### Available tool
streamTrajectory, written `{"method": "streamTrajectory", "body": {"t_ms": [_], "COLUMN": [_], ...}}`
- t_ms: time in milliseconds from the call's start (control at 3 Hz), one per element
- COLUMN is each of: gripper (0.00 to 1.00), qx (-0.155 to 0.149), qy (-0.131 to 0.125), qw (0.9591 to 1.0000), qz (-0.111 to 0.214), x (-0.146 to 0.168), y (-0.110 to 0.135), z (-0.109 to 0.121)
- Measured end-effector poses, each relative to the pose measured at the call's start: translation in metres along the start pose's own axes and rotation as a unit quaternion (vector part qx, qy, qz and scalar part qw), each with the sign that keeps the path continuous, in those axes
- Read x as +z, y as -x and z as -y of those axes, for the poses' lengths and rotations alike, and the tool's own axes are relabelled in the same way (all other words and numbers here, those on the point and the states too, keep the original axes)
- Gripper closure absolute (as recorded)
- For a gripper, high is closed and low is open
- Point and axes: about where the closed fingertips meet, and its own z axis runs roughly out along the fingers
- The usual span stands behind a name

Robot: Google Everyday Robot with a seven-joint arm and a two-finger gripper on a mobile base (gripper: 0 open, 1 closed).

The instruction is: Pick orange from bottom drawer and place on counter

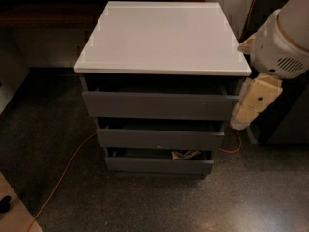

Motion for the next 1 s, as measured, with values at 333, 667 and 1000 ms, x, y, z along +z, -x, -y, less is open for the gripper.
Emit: {"method": "streamTrajectory", "body": {"t_ms": [333, 667, 1000], "gripper": [0.0, 0.0, 0.0], "qx": [0.001, 0.002, -0.007], "qy": [0.009, 0.018, 0.025], "qw": [0.9998, 0.9993, 0.9986], "qz": [0.018, 0.034, 0.045], "x": [0.048, 0.104, 0.192], "y": [0.001, -0.007, -0.017], "z": [-0.004, -0.013, -0.022]}}
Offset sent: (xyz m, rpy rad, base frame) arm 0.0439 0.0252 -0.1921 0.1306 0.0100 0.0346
